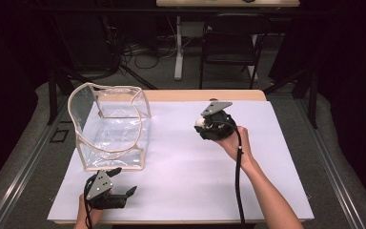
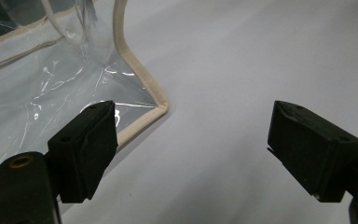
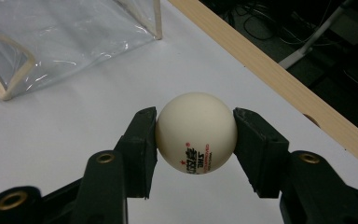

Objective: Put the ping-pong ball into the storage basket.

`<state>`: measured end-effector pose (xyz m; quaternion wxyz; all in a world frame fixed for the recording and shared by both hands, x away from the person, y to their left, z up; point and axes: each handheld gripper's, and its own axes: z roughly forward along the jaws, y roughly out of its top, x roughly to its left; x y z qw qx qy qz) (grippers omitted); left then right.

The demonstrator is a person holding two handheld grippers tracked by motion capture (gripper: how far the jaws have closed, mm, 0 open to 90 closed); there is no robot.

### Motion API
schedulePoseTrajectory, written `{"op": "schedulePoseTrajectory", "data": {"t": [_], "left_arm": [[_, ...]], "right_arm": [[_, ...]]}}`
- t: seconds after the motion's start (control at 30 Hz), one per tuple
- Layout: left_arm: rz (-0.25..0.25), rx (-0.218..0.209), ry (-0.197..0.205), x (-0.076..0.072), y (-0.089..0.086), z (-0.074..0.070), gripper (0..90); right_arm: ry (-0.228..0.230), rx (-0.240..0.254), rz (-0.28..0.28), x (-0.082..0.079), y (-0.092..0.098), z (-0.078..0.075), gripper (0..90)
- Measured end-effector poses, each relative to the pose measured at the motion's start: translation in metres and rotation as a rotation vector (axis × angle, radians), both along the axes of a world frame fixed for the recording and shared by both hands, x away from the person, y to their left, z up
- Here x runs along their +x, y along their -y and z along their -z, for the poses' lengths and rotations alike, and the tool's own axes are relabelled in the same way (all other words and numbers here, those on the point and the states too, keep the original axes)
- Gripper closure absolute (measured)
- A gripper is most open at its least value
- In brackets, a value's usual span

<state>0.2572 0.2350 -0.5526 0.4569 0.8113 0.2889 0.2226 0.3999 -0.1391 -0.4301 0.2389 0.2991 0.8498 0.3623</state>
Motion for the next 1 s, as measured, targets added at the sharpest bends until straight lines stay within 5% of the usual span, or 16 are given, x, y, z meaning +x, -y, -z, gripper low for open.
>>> {"op": "schedulePoseTrajectory", "data": {"t": [1.0], "left_arm": [[0.002,0.0,-0.001,0.0,0.0,0.0,16.3]], "right_arm": [[0.009,-0.022,-0.022,0.013,-0.019,-0.01,50.6]]}}
